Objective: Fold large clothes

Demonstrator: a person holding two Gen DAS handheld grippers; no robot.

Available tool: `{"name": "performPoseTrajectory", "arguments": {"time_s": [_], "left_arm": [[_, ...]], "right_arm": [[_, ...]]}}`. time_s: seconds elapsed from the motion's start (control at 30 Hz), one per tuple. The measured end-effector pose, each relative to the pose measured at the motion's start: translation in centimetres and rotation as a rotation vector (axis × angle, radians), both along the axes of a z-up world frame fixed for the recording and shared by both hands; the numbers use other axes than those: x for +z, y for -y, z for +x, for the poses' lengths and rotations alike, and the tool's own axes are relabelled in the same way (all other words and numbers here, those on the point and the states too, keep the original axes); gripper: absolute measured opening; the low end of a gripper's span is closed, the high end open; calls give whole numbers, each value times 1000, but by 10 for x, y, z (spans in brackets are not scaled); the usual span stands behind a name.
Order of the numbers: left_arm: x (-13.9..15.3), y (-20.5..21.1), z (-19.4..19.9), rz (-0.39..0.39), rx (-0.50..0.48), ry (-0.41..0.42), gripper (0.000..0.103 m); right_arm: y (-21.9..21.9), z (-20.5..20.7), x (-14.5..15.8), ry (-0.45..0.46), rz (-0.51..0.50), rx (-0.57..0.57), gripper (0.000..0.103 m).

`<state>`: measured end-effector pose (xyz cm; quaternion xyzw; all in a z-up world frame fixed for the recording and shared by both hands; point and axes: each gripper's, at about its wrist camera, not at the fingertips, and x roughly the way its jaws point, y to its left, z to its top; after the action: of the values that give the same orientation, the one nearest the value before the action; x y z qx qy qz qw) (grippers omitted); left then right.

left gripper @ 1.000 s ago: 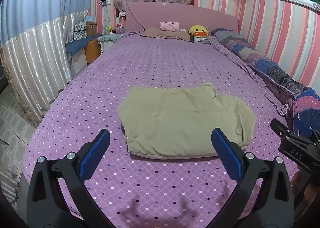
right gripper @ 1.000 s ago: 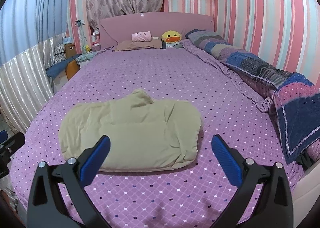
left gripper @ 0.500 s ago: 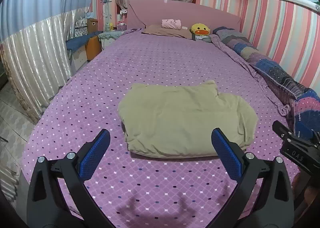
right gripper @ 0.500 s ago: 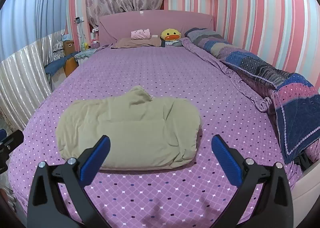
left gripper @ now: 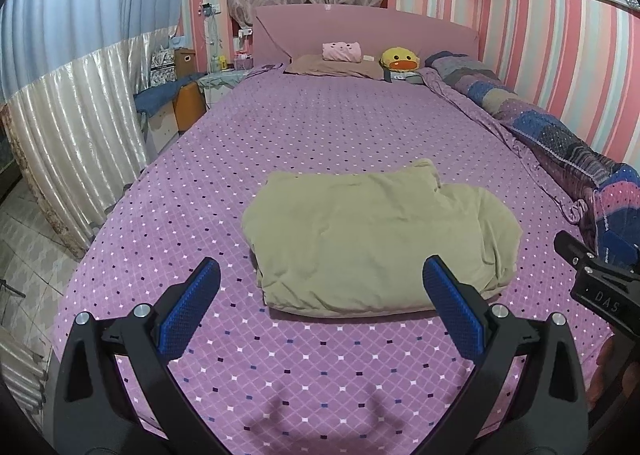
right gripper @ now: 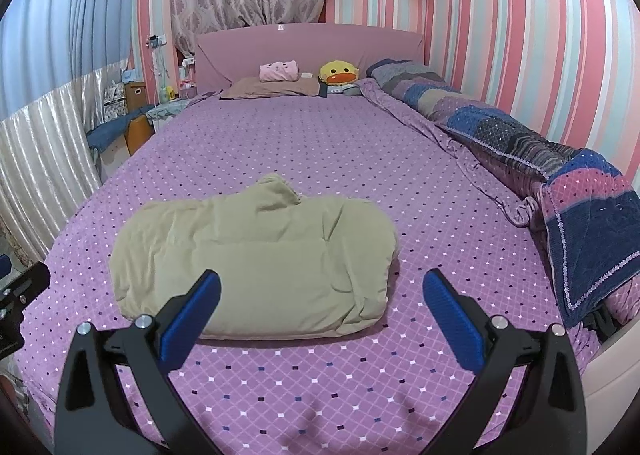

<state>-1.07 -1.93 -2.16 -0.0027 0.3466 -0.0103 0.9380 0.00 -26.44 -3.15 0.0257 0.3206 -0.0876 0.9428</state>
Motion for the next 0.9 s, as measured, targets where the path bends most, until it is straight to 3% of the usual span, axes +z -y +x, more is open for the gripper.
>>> {"name": "performPoseTrajectory", "arguments": {"time_s": [0.9], "left_arm": [[-2,-2,3,6,-6,-5,100]], "right_arm": [[6,-1,0,-4,3,-2,101]]}}
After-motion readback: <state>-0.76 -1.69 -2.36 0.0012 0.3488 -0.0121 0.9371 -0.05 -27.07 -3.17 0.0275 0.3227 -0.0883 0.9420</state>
